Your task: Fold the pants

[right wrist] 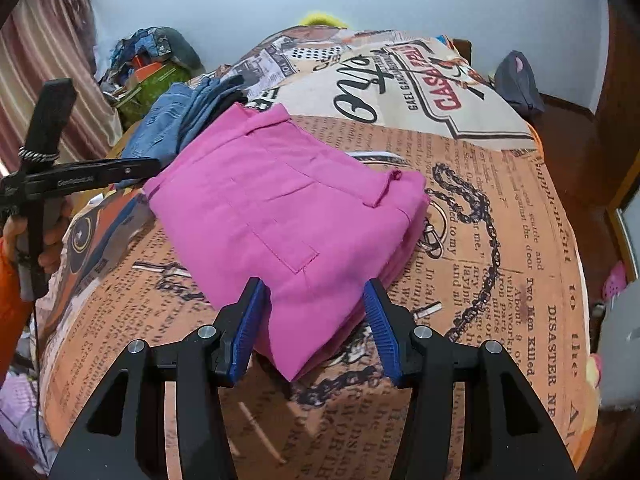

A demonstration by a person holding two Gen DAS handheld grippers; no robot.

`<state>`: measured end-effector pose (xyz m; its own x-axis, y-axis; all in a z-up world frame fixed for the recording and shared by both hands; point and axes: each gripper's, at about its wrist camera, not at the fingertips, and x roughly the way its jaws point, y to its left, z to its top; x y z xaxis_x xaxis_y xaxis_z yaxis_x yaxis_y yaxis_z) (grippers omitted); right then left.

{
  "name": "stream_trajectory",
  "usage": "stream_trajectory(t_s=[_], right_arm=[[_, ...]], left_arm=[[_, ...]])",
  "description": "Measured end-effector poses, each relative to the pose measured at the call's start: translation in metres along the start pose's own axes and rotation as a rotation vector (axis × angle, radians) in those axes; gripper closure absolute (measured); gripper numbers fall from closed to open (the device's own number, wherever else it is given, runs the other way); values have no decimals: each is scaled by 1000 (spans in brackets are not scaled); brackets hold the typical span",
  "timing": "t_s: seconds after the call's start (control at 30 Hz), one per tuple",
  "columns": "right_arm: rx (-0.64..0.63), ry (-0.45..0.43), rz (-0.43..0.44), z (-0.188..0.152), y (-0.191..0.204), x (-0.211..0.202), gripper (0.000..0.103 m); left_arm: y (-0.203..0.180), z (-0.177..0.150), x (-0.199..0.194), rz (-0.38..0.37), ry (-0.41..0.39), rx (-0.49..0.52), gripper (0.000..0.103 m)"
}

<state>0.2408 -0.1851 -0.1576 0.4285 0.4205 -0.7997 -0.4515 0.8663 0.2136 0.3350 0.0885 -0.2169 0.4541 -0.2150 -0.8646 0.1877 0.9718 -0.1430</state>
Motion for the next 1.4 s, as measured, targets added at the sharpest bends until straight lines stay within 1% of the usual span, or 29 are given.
stream_trajectory(t_s=[0.03, 0.07, 0.13, 0.2, 0.33, 0.43, 0.6, 0.7, 0.83, 0.87, 0.93, 1.0, 1.07, 1.23, 1.3, 1.4], right_arm=[[-3, 2, -2, 0, -1, 1, 55], [-7, 1, -4, 0, -2, 1, 55], [-11, -1, -11, 1, -5, 4, 55], [-14, 0, -13, 3, -9, 6, 55], [-26, 0, -38, 9, -15, 13, 55], [-34, 1, -52, 16, -19, 20, 55], [-52, 8, -86, 25, -21, 31, 55], [-64, 5, -102, 26, -19, 28, 55], [-54, -20, -101, 25, -20, 14, 55], [-47, -33, -97, 27, -21, 9, 55], [-41, -46, -98, 31, -23, 4, 55], [-40, -56, -107, 37, -24, 3, 55], [-40, -63, -108, 45, -24, 6, 55], [-26, -43, -84, 58, -26, 23, 55], [-27, -21, -84, 60, -29, 34, 55], [-33, 10, -84, 61, -33, 47, 55]], left_arm=[[0, -1, 6, -2, 16, -3, 68], [1, -2, 14, -20, 37, -5, 78], [-2, -6, 18, -15, 31, 9, 79], [-6, -11, 15, 5, 24, 35, 82], [-9, -23, 7, 17, 15, 40, 82], [-8, -33, 0, 15, 6, 7, 82], [-8, -40, -8, 32, -8, -5, 82], [-2, -43, -17, 67, -22, -26, 83], [12, -45, -36, 67, -68, -75, 82], [14, -43, -40, 71, -80, -78, 81], [16, -38, -43, 80, -92, -76, 71], [15, -30, -45, 84, -112, -79, 51], [14, -24, -44, 73, -131, -85, 46], [13, -8, -25, 46, -106, -94, 43], [16, -4, -10, 29, -73, -110, 43], [17, -4, 8, 34, -39, -114, 43]])
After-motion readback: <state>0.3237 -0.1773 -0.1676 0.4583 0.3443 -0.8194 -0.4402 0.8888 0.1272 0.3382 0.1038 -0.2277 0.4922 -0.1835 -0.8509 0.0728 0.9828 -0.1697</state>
